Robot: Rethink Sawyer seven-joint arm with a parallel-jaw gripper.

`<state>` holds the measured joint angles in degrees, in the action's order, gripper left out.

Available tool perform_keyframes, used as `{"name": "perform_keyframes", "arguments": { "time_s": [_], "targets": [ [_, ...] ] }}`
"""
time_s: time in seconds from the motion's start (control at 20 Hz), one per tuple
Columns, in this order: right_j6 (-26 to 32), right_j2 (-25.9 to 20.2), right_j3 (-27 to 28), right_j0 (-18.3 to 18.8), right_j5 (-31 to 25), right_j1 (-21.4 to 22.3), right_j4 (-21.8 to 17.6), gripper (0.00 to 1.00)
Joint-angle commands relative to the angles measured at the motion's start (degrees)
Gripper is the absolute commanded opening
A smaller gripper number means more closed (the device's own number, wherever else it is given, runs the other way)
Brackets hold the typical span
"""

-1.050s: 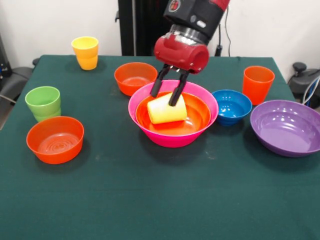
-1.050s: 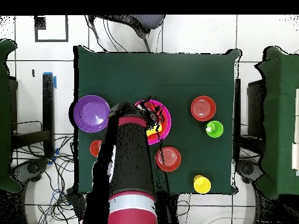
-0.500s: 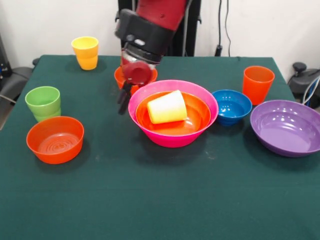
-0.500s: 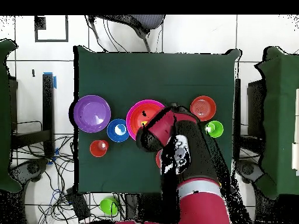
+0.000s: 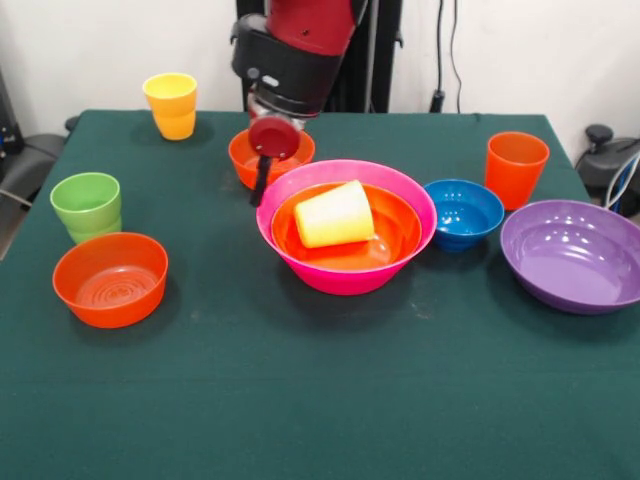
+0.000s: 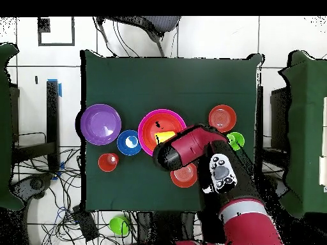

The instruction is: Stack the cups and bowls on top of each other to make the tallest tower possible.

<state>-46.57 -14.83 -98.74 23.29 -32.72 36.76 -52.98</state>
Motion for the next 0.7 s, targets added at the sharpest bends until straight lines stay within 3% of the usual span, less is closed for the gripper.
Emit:
{"name": "perform_keyframes", "arguments": {
  "time_s": [0.05,0.35,0.7],
  "targets": [
    [14.57,-12.63,-7.68,1.5,-3.08,2.51,2.16,1.0],
    [13.5,-16.12,-9.15,3.27,-3.1,4.33,2.61,1.0],
    [10.44,-16.97,-7.5,4.09,-1.54,1.25,-1.28,1.0]
  ]
}}
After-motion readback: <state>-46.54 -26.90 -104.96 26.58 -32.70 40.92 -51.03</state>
